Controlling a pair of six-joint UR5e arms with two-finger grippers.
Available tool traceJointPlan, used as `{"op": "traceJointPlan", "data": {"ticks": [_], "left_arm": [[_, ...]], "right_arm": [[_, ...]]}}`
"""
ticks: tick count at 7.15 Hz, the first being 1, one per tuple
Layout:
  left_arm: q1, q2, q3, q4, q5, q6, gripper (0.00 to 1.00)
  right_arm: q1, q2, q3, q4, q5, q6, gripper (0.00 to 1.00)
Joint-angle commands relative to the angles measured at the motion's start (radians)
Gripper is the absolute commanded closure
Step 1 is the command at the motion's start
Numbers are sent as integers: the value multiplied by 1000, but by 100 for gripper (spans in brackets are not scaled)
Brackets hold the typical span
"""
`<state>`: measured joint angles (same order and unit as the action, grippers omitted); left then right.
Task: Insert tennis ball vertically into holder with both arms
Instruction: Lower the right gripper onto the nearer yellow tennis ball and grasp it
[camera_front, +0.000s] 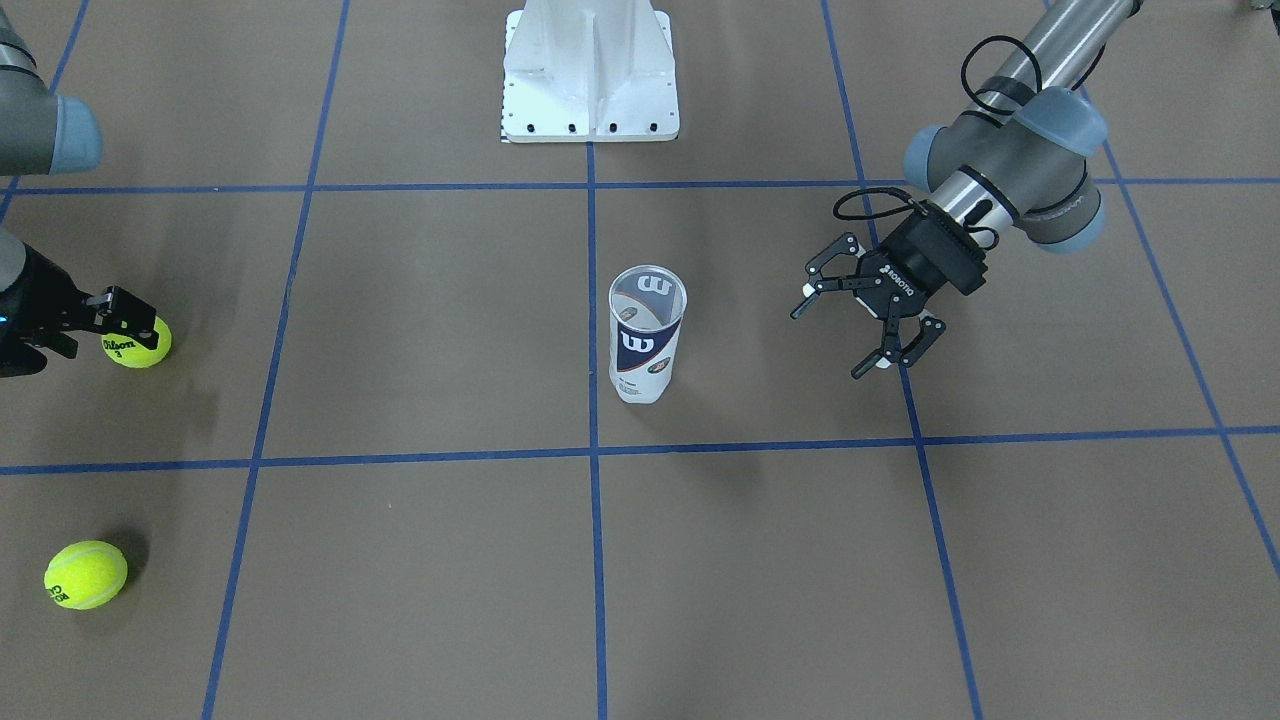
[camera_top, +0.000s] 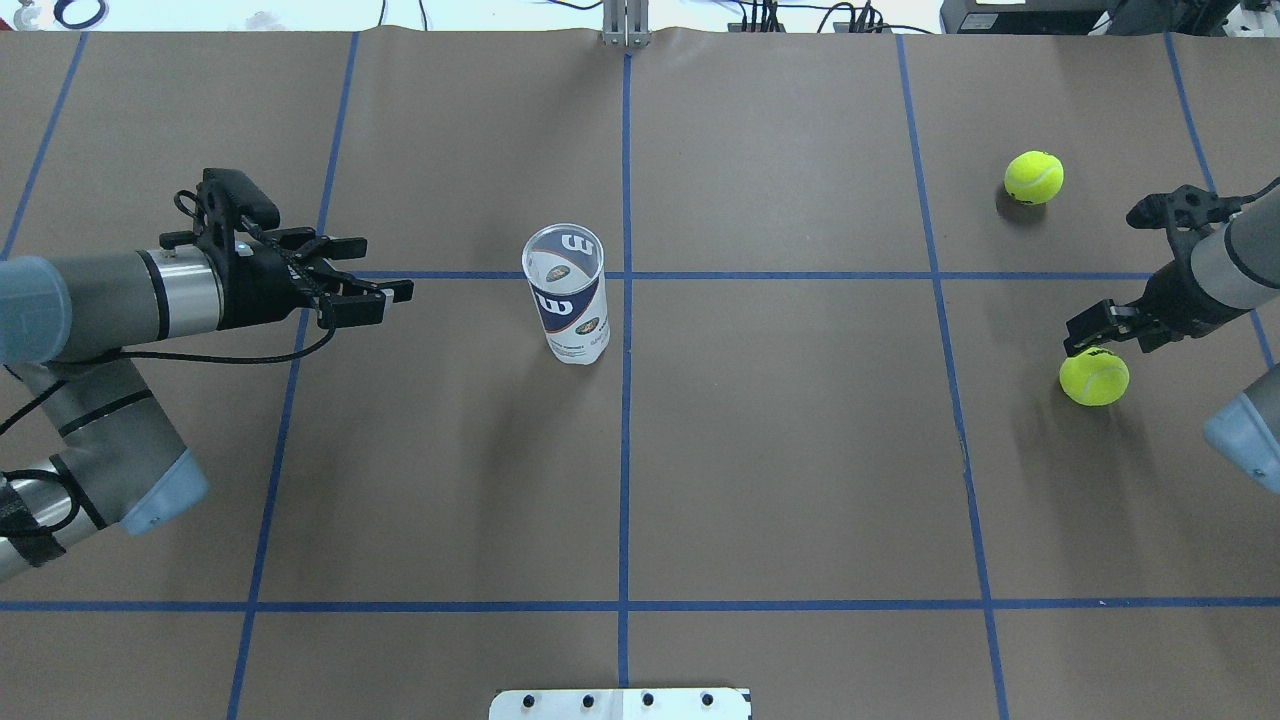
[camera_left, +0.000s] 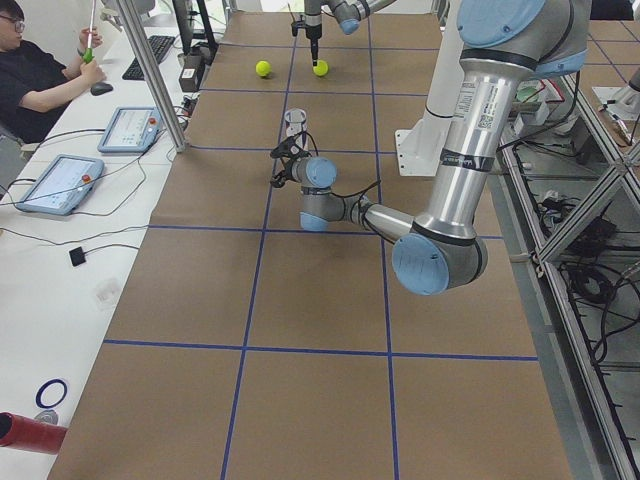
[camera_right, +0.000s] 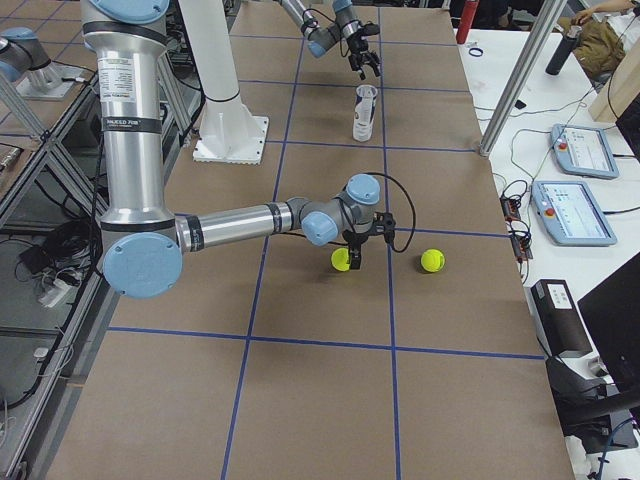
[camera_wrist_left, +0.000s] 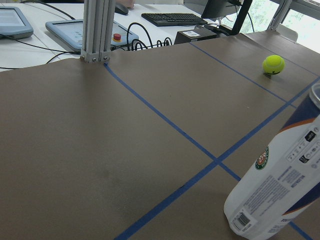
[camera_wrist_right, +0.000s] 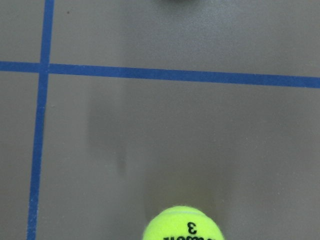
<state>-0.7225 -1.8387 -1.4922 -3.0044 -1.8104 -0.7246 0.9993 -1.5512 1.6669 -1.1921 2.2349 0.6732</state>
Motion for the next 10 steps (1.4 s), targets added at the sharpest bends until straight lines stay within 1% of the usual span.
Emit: {"op": "traceJointPlan", "data": {"ticks": [1,5,6,7,8,9,10], "left_arm": [[0,-5,6,-2,0,1,1],[0,-11,10,-2,0,5,1],[0,-11,10,-2,-1,5,1],[0,-11,10,-4,0,5,1],[0,-11,10,-5,0,5,1],[0,-13,10,-5,0,5,1],[0,-17,10,-2,0,5,1]], "right_arm": [[-28,0,-24,2,-6,0,1],[-45,2,-27,2,3,3,1],[-48,3,-26,2,5,6,2],[-47,5,-16,3,3,8,61],[-47,13,-13,17,2,-3,100],[-45,17,-3,26,8,-3,100],[-27,38,37,19,18,-1,100]]}}
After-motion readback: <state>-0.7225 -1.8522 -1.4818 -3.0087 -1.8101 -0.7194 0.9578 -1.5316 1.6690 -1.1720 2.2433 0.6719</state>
